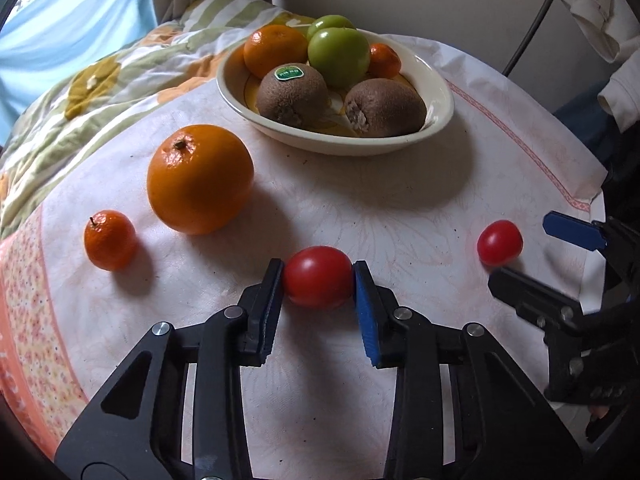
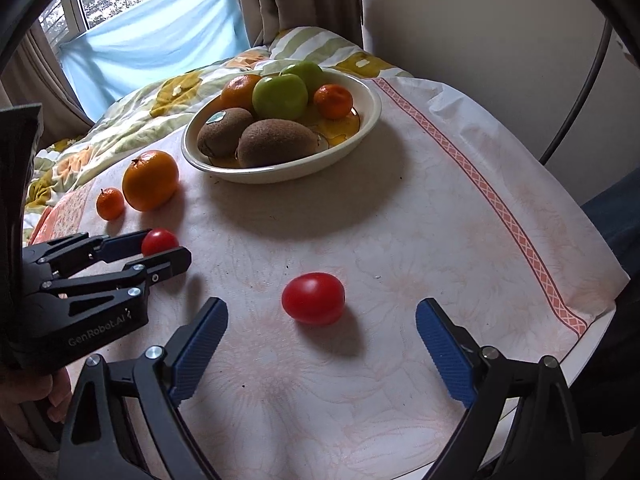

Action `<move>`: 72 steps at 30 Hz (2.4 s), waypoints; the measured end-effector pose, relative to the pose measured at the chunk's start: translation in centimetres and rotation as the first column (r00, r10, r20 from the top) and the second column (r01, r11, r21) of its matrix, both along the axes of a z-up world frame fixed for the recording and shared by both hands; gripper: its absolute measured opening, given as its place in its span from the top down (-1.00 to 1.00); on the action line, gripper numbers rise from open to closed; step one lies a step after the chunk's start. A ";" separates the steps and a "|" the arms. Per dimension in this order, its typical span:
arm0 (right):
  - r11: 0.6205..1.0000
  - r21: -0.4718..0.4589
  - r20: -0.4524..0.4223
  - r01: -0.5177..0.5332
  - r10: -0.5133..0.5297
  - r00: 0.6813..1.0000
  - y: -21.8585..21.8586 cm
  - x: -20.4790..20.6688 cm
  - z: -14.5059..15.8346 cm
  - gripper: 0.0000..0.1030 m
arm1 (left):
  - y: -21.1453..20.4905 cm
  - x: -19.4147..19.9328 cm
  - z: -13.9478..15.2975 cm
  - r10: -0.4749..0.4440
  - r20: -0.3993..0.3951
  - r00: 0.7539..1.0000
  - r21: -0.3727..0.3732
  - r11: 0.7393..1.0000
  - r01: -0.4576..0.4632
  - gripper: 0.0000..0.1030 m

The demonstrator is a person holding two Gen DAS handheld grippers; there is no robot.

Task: Organize fruits
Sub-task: 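Grasp a red cherry tomato with the left tool while the right tool grasps another, then carry both tomatoes over the bowl and release them inside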

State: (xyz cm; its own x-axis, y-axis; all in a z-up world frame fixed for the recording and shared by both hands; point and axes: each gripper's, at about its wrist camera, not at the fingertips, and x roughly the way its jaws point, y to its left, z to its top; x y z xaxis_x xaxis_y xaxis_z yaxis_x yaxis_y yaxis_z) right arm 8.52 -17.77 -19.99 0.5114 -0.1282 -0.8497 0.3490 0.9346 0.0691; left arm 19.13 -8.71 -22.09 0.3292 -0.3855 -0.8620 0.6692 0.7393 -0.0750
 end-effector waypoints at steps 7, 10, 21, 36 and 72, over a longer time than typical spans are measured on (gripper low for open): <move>1.000 0.025 -0.024 -0.005 0.005 1.000 0.1 0.3 -0.9 -0.42 | -0.1 -0.2 0.1 -0.015 0.008 1.000 0.021 1.000 0.015 0.27; 0.999 0.035 -0.031 -0.014 0.015 0.999 0.2 0.5 -1.3 -0.26 | -0.2 -0.1 0.1 -0.018 0.008 1.000 0.026 0.999 0.018 0.27; 0.999 0.009 -0.039 -0.038 0.038 0.999 0.4 1.1 -1.6 0.36 | 0.5 -0.1 0.3 0.016 -0.014 1.000 0.022 1.000 -0.015 0.27; 0.995 0.025 0.026 -0.097 0.097 0.995 0.2 1.3 1.5 0.36 | 0.9 -0.2 4.3 0.065 0.029 0.997 -0.034 0.997 -0.064 0.27; 0.921 0.045 0.119 -0.388 0.381 0.917 -11.1 10.0 8.8 0.36 | -10.6 5.9 7.8 0.287 0.041 0.957 -0.094 0.955 -0.282 0.27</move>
